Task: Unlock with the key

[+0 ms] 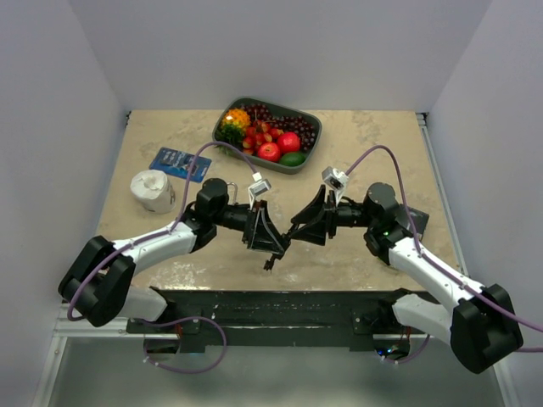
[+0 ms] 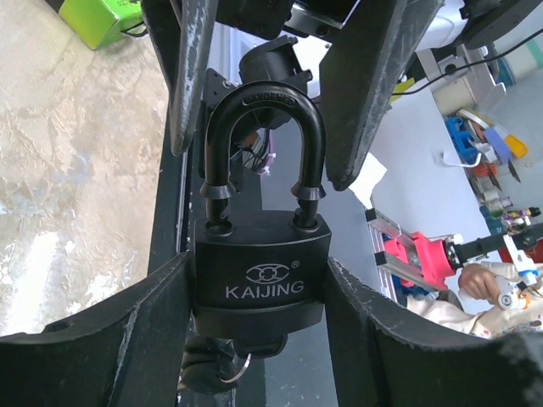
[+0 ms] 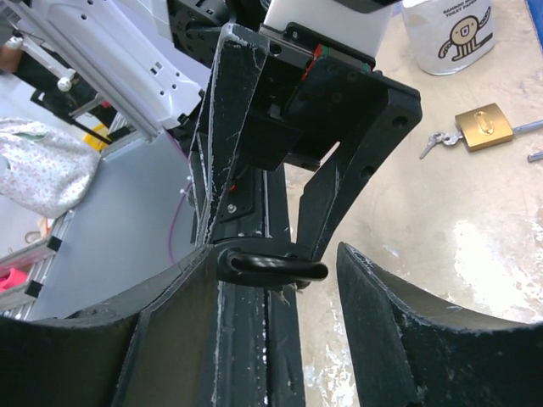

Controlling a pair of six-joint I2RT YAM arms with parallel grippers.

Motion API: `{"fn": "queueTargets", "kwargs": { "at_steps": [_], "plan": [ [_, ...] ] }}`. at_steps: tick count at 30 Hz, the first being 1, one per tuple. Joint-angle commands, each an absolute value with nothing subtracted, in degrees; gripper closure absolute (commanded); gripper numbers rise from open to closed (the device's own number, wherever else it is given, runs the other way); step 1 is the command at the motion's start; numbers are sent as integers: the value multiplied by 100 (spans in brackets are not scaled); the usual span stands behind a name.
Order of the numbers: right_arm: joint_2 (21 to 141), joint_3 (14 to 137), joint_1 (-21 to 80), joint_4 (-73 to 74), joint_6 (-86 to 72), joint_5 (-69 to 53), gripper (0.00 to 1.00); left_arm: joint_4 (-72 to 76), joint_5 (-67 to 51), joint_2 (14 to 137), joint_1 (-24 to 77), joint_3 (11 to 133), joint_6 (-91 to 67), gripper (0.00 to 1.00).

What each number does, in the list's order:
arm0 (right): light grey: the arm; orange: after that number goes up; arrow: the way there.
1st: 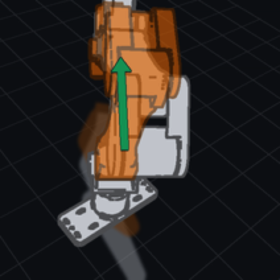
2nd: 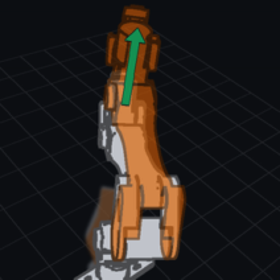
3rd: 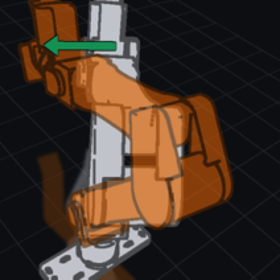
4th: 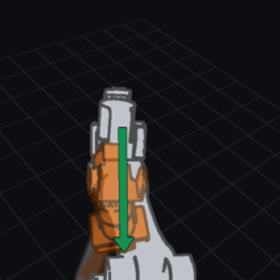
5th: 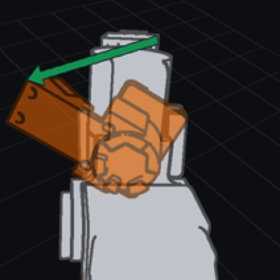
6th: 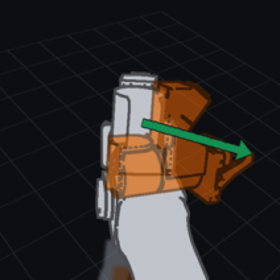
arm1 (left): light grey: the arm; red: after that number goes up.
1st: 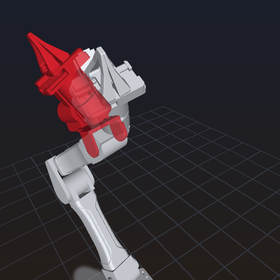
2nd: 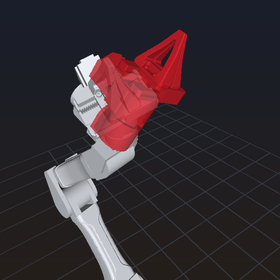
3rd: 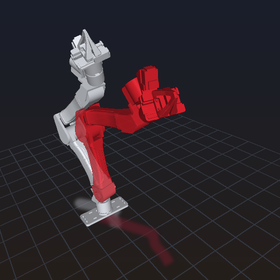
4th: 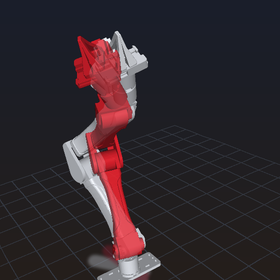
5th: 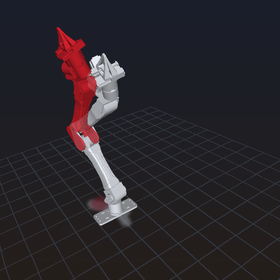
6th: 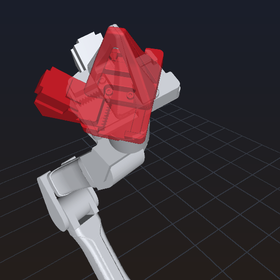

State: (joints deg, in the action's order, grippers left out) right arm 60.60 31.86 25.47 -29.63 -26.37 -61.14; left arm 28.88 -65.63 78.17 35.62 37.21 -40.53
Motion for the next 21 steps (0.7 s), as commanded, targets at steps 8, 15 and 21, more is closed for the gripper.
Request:
{"fn": "queueTargets", "kwargs": {
  "at_steps": [8,15,21],
  "plan": [
    [5748,3138,2584,-3076,-2725,-6126,59,3420,-6724,7550,3410,3718,-4210,100],
    [5713,3138,2575,-3006,-2707,-6012,71,2884,-6425,7524,3314,3788,-3790,100],
    [5634,3129,2584,-2576,-2505,-5722,75,2453,-6056,7436,3217,3849,-3516,100]
  ]
}}
